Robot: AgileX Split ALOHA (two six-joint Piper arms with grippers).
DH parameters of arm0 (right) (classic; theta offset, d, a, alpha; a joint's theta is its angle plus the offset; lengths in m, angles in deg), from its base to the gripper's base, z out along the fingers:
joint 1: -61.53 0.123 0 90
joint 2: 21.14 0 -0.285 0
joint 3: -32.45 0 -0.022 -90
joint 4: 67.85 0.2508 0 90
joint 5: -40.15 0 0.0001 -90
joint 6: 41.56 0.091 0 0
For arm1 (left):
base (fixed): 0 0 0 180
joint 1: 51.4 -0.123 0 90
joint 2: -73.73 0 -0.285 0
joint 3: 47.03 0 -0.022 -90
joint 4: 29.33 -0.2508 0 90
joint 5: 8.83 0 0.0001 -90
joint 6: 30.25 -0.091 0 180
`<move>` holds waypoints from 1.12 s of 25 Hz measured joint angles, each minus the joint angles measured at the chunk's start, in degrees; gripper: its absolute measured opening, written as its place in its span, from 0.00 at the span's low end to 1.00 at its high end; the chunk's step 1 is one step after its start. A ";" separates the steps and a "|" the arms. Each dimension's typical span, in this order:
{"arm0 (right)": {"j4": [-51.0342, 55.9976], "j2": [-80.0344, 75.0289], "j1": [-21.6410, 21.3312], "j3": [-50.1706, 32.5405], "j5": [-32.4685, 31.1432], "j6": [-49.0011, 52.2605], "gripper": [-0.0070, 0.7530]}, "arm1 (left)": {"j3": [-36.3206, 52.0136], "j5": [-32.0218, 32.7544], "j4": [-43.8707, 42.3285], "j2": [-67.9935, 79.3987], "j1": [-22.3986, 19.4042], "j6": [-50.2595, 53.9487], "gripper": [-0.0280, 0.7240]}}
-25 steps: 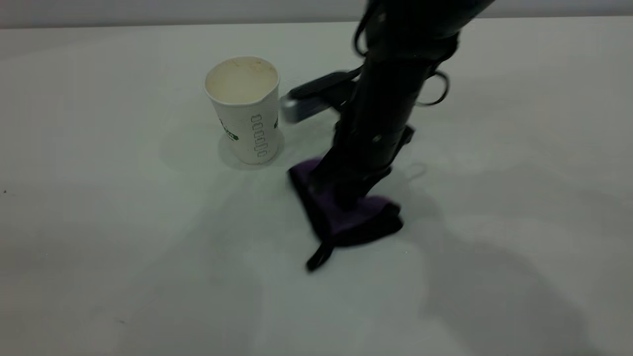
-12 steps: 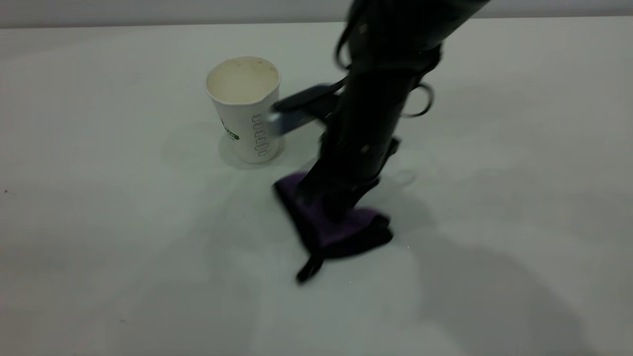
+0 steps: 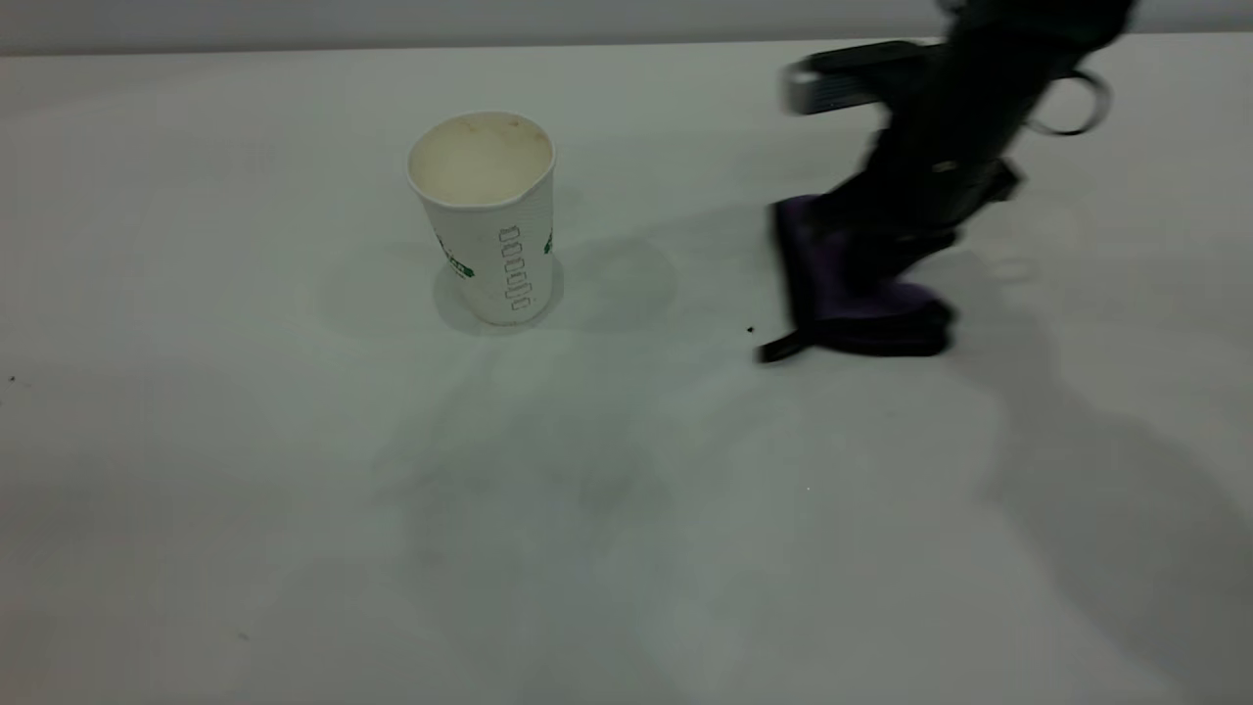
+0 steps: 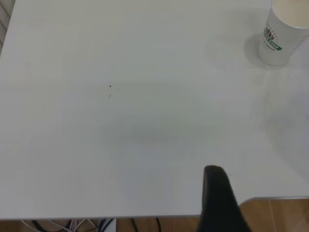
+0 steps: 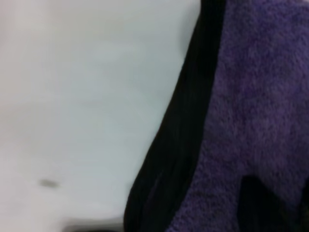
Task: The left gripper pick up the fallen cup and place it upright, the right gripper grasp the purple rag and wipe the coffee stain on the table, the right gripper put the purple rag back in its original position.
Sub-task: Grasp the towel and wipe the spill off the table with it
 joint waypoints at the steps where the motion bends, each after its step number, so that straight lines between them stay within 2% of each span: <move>1: -0.46 0.06 -1.90 0.00 -1.17 0.00 0.10 | 0.00 0.00 0.00 0.00 0.00 0.00 0.71; 5: -1.27 0.26 -7.82 0.06 -7.72 0.00 0.11 | 0.00 0.00 0.00 0.00 0.00 -0.05 0.71; 8: -1.47 0.26 -9.28 0.06 -10.51 0.00 0.14 | 0.00 0.00 0.00 0.00 0.00 -0.05 0.71; 12: -1.35 0.26 -8.47 0.06 -10.93 -1.32 0.22 | 0.00 0.00 0.00 0.00 0.00 -0.05 0.71; 16: -1.12 0.26 -6.18 0.06 -13.02 -6.70 0.34 | 0.00 0.00 0.00 0.00 0.00 -0.05 0.71; 21: 0.51 1.05 -4.55 -0.02 -15.13 -8.00 0.47 | 0.00 0.00 0.00 0.00 0.00 -0.05 0.71; 28: 0.85 11.36 -4.31 -0.32 -24.41 -5.93 0.53 | 0.00 0.00 0.00 0.00 0.00 -0.05 0.71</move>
